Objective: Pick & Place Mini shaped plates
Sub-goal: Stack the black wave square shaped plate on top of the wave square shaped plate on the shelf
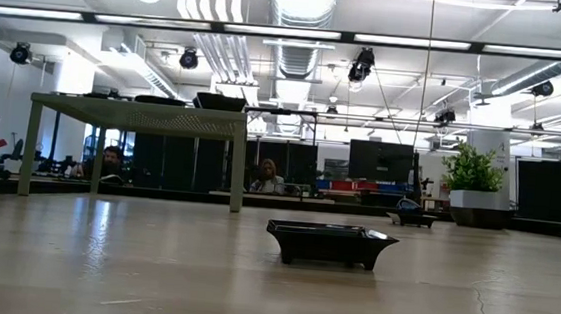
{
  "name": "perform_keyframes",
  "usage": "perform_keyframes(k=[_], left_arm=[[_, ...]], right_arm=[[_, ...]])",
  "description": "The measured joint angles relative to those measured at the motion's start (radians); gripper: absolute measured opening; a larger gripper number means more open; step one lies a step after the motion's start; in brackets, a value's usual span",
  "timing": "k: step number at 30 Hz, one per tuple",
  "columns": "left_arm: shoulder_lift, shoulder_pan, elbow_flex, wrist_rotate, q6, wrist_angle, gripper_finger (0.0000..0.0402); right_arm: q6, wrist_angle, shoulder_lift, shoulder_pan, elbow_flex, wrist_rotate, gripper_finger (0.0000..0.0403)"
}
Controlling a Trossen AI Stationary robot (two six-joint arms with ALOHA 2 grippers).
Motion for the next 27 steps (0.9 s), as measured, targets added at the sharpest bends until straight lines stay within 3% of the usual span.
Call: perform_keyframes(k=[6, 15, 20, 27], left_arm=[[0.056, -0.044, 0.000, 0.153, -0.048, 0.024, 0.0000], [0.208, -0.104, 0.012, 0.427, -0.266, 0.023, 0.0000], [0.286, -0.145, 0.074, 0.445, -0.301, 0.001, 0.0000], [0.401, -0.181, 0.209, 0.455, -0.342, -0.187, 0.0000]], right_arm=[[0.007, -0.001, 0.000, 0.000, -0.005, 0.000, 0.0059], [0.038, 0.050, 0.000, 0.000, -0.056, 0.001, 0.0059], [0.041, 0.076, 0.000, 0.000, -0.086, 0.000, 0.0059], [0.038, 0.110, 0.000, 0.000, -0.087, -0.005, 0.0059]])
